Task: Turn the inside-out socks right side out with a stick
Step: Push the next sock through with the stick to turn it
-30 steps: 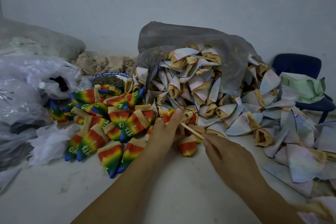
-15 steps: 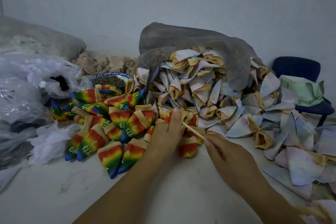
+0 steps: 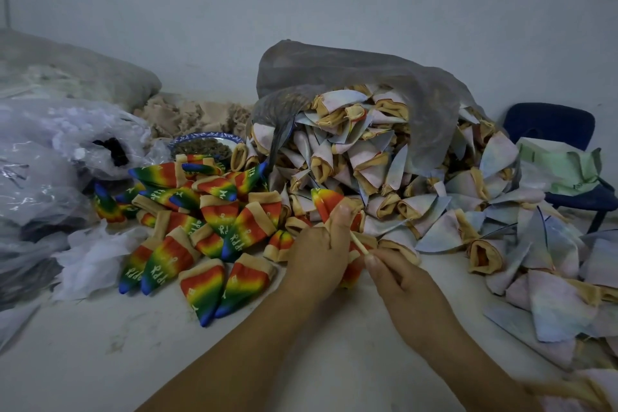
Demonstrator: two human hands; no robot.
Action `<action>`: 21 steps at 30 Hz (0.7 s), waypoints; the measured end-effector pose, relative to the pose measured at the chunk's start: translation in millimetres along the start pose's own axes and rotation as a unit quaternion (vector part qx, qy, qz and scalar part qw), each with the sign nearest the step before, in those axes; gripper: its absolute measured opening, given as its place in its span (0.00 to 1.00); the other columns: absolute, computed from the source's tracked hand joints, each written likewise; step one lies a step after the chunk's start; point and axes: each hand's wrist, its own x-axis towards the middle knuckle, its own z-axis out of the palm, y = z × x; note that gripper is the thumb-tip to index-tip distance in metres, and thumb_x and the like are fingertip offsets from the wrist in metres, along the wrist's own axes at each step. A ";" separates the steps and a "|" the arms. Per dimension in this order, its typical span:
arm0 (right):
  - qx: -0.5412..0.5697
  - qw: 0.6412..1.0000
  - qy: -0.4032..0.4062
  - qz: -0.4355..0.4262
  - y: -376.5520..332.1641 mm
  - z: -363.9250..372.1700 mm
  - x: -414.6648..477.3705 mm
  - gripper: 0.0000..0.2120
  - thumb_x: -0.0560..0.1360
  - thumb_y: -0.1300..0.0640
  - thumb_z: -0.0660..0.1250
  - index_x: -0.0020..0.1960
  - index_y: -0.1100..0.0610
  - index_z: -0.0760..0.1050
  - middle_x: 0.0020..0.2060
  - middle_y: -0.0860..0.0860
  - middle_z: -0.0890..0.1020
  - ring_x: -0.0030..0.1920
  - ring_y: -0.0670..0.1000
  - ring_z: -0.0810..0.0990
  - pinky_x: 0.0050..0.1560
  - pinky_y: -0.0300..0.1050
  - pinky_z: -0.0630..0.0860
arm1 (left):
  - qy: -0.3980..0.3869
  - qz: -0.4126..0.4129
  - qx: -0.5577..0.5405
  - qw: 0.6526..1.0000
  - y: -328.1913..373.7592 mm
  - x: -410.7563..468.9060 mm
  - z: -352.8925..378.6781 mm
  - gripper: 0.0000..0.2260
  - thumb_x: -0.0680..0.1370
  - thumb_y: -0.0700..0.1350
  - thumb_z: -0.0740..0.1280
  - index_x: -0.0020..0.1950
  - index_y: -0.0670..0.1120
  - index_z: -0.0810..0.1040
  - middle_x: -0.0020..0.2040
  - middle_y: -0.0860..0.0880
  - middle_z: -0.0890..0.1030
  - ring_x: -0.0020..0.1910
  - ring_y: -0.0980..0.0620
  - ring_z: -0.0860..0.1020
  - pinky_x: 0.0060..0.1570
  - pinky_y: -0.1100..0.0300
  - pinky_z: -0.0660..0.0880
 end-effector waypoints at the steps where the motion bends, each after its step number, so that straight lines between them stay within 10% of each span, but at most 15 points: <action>1: -0.004 1.000 -0.006 -0.005 -0.1 -1.0 0.9 0.09 0.77 0.42 0.56 0.44 0.31 0.73 0.39 0.30 0.78 0.41 0.34 0.75 0.38 0.25 0.68 | 0.022 0.009 0.001 1.000 -0.7 -1.2 -0.4 0.30 0.77 0.67 0.47 0.24 0.50 0.69 0.21 0.54 0.69 0.23 0.57 0.69 0.29 0.58 0.68; 4: -0.030 0.999 0.006 -0.028 6.7 -4.7 2.7 0.12 0.72 0.35 0.51 0.48 0.32 0.73 0.37 0.36 0.79 0.36 0.40 0.76 0.34 0.32 0.70 | 0.040 0.008 0.009 0.999 -6.5 -2.5 -1.3 0.30 0.77 0.66 0.46 0.25 0.50 0.72 0.24 0.51 0.73 0.27 0.51 0.74 0.34 0.51 0.73; 9: -0.057 0.997 0.034 -0.041 10.8 -9.0 1.9 0.08 0.73 0.36 0.51 0.47 0.26 0.68 0.35 0.37 0.77 0.30 0.43 0.74 0.30 0.38 0.68 | 0.063 0.025 -0.061 0.996 -8.1 -2.9 0.8 0.21 0.80 0.65 0.50 0.44 0.56 0.76 0.40 0.60 0.79 0.41 0.64 0.78 0.43 0.70 0.72; 12: -0.065 0.996 0.046 -0.035 11.7 -8.4 2.9 0.09 0.73 0.36 0.51 0.47 0.29 0.69 0.31 0.35 0.76 0.29 0.42 0.73 0.29 0.35 0.67 | 0.055 -0.024 -0.188 0.980 -4.7 0.5 4.2 0.11 0.79 0.62 0.57 0.57 0.66 0.74 0.53 0.65 0.80 0.56 0.65 0.77 0.58 0.53 0.78; 16: -0.096 0.993 0.072 -0.019 14.5 -9.8 3.7 0.14 0.73 0.36 0.49 0.50 0.34 0.71 0.33 0.32 0.75 0.33 0.40 0.74 0.29 0.35 0.66 | 0.047 -0.041 -0.220 0.973 0.9 3.2 -0.7 0.19 0.82 0.44 0.58 0.44 0.64 0.83 0.45 0.59 0.85 0.46 0.62 0.82 0.50 0.53 0.81; 21: -0.130 0.987 0.090 -0.021 16.0 -10.8 3.3 0.19 0.75 0.39 0.51 0.55 0.41 0.76 0.28 0.39 0.73 0.34 0.40 0.74 0.30 0.34 0.65 | 0.020 -0.125 -0.271 0.954 1.4 6.5 -3.4 0.13 0.70 0.54 0.67 0.49 0.51 0.85 0.48 0.48 0.86 0.46 0.51 0.83 0.39 0.59 0.80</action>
